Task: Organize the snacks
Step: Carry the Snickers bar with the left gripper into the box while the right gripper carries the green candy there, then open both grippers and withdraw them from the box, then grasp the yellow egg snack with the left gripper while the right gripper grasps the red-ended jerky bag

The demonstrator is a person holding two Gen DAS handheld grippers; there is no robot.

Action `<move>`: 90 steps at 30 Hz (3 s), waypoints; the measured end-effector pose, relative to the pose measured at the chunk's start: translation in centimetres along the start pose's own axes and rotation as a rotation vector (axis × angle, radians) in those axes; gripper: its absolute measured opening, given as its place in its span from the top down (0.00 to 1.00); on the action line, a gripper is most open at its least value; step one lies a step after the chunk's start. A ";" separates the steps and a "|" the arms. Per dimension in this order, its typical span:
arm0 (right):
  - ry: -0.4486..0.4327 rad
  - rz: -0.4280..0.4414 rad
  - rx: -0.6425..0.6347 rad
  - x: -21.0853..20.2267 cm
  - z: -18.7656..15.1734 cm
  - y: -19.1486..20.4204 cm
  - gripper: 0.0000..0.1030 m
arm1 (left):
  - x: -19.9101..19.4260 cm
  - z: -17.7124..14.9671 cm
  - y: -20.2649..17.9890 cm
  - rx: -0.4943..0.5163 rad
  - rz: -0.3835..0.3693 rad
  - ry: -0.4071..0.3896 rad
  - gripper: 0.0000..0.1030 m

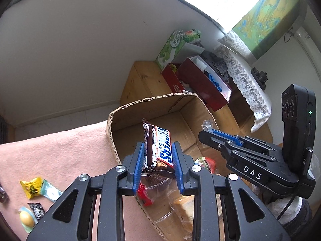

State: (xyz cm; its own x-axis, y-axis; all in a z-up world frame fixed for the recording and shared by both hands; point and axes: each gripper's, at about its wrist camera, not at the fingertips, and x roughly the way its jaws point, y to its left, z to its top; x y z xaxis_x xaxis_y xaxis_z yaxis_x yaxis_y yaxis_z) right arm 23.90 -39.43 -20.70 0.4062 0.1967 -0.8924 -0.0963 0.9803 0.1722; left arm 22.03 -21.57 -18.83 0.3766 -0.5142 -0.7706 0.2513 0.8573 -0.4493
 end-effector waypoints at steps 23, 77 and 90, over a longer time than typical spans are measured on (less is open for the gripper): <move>-0.067 -0.023 0.072 -7.0 -3.2 2.9 0.40 | -7.5 -1.4 1.1 0.014 0.010 -0.018 0.74; 0.296 0.124 -0.314 -1.6 -23.4 25.9 0.39 | -9.5 -9.5 13.6 0.055 0.228 0.079 0.74; 0.351 0.141 -0.376 0.2 -24.6 27.8 0.60 | -8.7 -9.7 14.3 0.089 0.257 0.085 0.79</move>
State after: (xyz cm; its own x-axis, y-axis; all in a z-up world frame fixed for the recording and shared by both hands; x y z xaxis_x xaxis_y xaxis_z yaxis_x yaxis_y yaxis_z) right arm -1.01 -12.51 -26.36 0.0439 0.2463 -0.9682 -0.4733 0.8586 0.1970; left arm 13.70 -4.61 -22.96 0.3625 -0.2733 -0.8910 0.2365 0.9517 -0.1957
